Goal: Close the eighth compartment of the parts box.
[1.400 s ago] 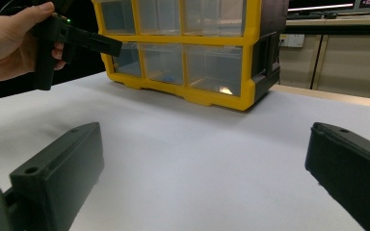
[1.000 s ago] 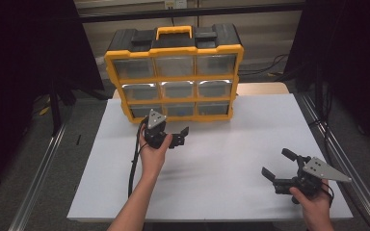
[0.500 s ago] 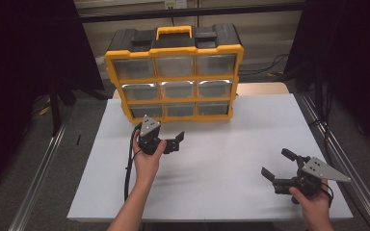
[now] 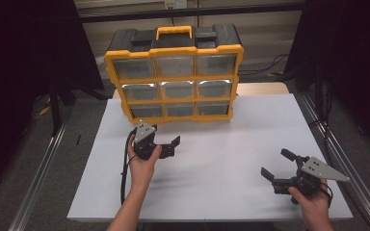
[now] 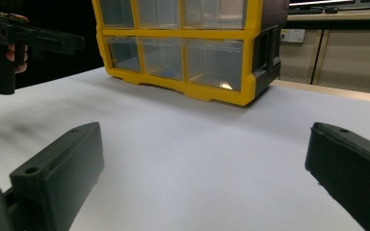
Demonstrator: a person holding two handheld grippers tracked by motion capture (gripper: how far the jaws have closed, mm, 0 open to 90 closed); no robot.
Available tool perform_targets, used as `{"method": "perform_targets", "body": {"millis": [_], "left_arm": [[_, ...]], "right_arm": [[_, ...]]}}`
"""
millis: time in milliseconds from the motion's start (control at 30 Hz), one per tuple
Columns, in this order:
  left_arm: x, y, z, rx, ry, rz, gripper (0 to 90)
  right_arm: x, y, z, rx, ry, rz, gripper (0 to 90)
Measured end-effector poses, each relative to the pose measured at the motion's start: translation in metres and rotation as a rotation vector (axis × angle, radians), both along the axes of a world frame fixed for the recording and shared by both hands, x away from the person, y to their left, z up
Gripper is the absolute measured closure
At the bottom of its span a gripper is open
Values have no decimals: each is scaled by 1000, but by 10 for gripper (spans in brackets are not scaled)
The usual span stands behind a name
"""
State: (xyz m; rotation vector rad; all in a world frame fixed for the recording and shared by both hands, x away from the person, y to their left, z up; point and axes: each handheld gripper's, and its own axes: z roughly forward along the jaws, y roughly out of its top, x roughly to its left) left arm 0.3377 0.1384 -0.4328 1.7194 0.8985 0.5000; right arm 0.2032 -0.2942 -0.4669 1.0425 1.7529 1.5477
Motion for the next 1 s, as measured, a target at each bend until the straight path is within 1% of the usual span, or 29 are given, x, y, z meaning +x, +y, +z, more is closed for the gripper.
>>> {"method": "perform_targets", "body": {"millis": [67, 100, 133, 167, 200, 267, 300, 333, 367, 400, 433, 467, 567, 600, 633, 733, 767, 800, 833, 867, 900, 933, 967, 1000], "left_arm": [[-1, 1, -1, -4, 5, 0, 26], [-2, 3, -1, 3, -1, -1, 26], [-2, 3, -2, -7, -1, -4, 26], [-3, 4, -1, 4, -2, 1, 26], [-4, 4, -2, -7, 1, 2, 26], [-5, 6, -2, -9, 1, -4, 26], [-6, 7, -2, -4, 0, 4, 26], [-6, 9, -3, 3, 2, 0, 26], [-7, 10, -3, -13, 0, 2, 26], [-7, 12, -4, -7, -3, 4, 26], [-8, 14, -4, 0, 1, 4, 26], [-8, 14, -4, -12, 1, 9, 26], [-10, 18, -5, -9, 9, 11, 27], [-11, 20, -5, -8, 2, 9, 25], [-11, 21, -5, -5, 3, 15, 26], [-13, 26, -4, 0, -5, 12, 26], [-13, 26, -4, -11, -3, 16, 26], [-14, 28, -4, 6, -7, 10, 26], [-14, 28, -5, -14, -11, 9, 26], [-15, 30, -4, 5, -9, 9, 26], [-15, 31, -4, 9, -9, 10, 26], [-16, 32, -4, 0, -9, 10, 26], [-16, 32, -5, 0, -10, 9, 26], [-17, 34, -5, 21, -8, 5, 26]], "right_arm": [[0, 0, 0, 0, 0, 0, 0], [0, 0, 0, -1, -1, -1, 0], [0, 0, 0, 1, 0, 0, 0], [0, 0, 0, 1, 1, 1, 0], [0, 0, 0, 1, 1, 2, 0], [0, 0, 0, 1, 1, 2, 0], [0, 0, 0, 3, 0, 2, 0], [0, 0, 0, 3, 0, 2, 0], [0, 0, 0, 3, 0, 2, 0], [0, 0, 0, 1, 0, 2, 0], [0, 0, 0, 1, 1, 3, 0], [0, 0, 0, 1, 0, 3, 0], [0, 0, 0, 1, 0, 4, 0], [0, 0, 0, 1, -1, 4, 0], [0, 0, 0, 1, 0, 4, 0], [0, 1, 0, 3, 1, 4, 0], [0, 1, 0, 1, 2, 4, 0], [0, 1, 0, 4, 1, 3, 0], [0, 1, 0, 5, 1, 6, 0], [0, 1, 0, 5, 3, 3, 0], [0, 1, 0, 6, 1, 3, 0], [0, 1, 0, 6, 0, 3, 0], [0, 1, 0, 6, 2, 1, 0], [0, 1, 0, 6, 1, 0, 0]]}}
